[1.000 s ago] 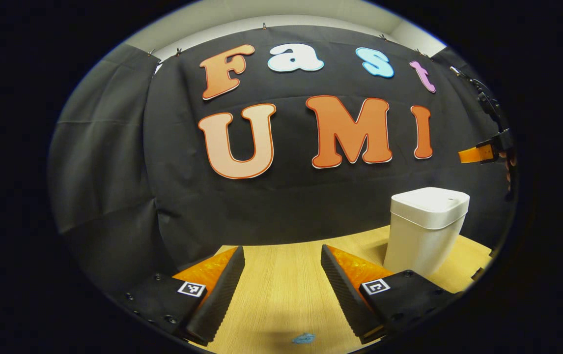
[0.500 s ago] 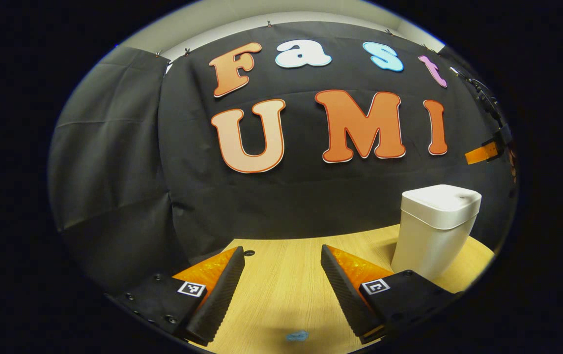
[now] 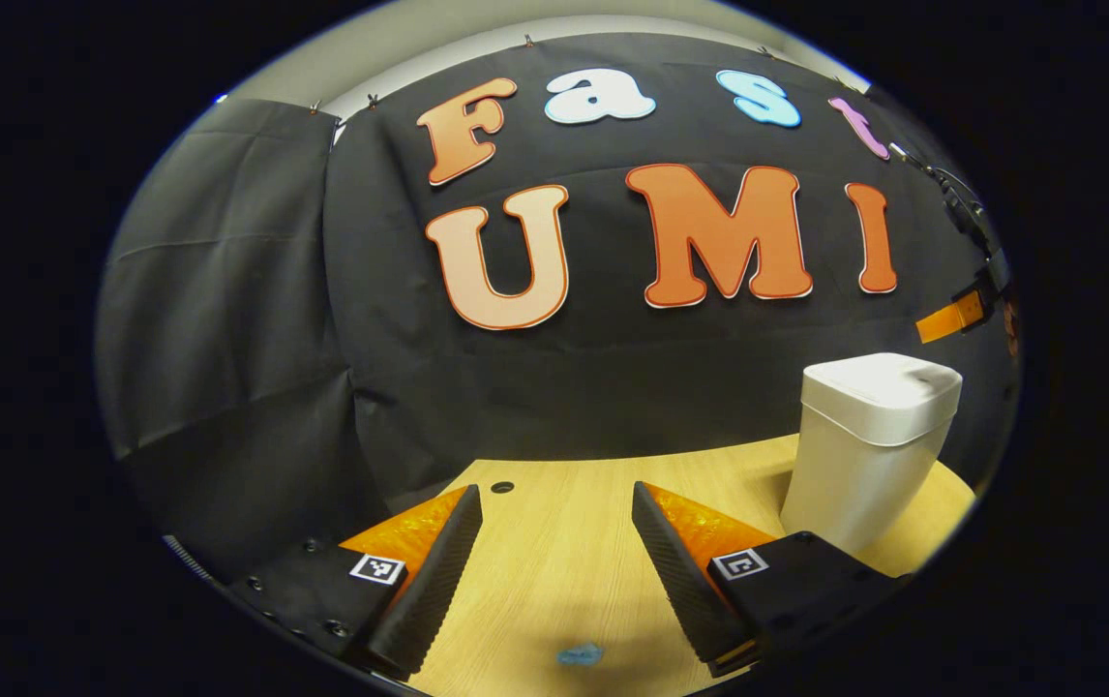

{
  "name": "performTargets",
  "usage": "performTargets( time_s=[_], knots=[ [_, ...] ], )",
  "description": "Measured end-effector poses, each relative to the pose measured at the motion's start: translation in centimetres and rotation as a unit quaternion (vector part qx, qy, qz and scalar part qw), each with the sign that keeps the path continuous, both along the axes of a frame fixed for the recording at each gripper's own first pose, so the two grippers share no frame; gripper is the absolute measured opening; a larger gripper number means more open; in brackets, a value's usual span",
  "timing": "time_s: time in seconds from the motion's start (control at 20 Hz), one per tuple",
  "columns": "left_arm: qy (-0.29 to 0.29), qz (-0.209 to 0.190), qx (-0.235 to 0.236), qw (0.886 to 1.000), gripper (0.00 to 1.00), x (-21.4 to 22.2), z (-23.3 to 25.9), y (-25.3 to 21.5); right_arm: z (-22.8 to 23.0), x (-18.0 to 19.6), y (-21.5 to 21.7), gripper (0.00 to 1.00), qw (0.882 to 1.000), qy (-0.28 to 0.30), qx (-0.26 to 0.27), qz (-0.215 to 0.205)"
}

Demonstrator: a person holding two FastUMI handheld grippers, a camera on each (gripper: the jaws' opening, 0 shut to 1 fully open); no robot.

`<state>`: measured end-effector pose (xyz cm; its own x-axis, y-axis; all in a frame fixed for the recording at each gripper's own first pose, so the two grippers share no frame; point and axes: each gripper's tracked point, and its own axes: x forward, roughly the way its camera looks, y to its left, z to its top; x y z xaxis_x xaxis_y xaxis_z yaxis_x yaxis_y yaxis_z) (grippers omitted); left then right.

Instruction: Press the lid of the desktop garbage bin to open it, pick up the crumpled paper on the desktop and throw it into the bin, then pick up the pop can on the desktop and drop it into the bin, and finally close the garbage bin lid.

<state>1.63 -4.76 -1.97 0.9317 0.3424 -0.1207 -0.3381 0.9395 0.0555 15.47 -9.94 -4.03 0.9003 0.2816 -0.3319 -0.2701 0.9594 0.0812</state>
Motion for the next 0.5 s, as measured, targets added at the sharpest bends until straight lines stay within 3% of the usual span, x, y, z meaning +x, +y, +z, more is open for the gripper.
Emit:
performTargets(
  time_s=[0.3, 0.5],
  knots=[
    [0.010, 0.012, 0.005, 1.000, 0.99, 0.1, -0.2, 0.2, -3.4, 0.2, 0.6, 0.01, 0.999, 0.050, 0.004, 0.013],
    [0.015, 0.000, 0.011, 1.000, 0.99, 0.5, -0.1, -0.5, -3.5, 0.3, 0.4, 0.01, 0.999, 0.038, 0.010, 0.014]
  ],
)
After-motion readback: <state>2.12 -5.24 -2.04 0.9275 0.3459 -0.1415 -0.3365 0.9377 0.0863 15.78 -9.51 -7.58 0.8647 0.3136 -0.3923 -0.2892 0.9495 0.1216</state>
